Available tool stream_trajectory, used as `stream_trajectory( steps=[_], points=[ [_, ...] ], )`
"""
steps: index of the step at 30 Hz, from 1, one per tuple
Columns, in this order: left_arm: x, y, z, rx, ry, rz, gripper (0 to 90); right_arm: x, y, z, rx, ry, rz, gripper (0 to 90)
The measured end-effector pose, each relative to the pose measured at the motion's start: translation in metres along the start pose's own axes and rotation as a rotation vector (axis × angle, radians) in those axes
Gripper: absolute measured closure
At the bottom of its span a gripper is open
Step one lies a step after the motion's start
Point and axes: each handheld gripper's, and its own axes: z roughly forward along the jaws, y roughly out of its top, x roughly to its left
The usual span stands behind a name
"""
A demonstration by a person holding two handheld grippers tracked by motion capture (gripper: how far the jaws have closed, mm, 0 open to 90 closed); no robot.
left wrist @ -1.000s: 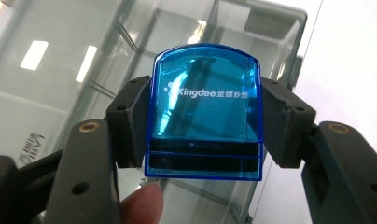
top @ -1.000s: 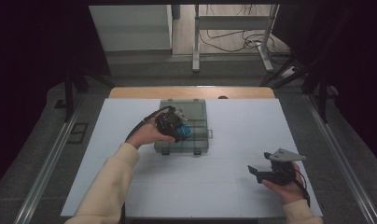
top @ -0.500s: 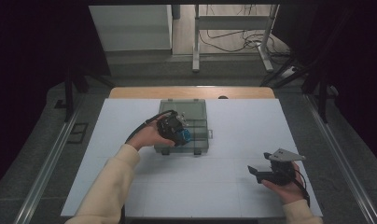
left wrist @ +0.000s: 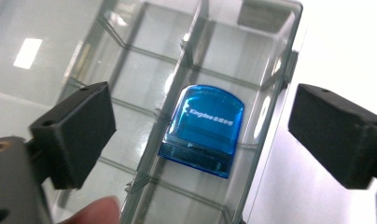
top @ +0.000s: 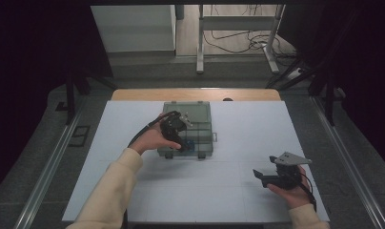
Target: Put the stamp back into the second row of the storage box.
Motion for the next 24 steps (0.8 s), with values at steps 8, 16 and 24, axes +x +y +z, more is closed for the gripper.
stream_trajectory(
  steps=[8,16,24],
  points=[
    [-0.006,-0.002,-0.014,-0.048,-0.002,-0.060,4.0,-0.001,-0.001,-0.001,-0.007,0.009,0.012,15.4],
    [-0.027,-0.012,-0.029,-0.113,0.054,-0.147,6.1,0.001,0.000,-0.004,-0.023,0.018,0.003,15.6],
    [-0.050,-0.047,-0.050,-0.219,0.122,-0.224,9.1,0.003,0.000,-0.004,-0.012,0.010,0.002,15.5]
  ],
)
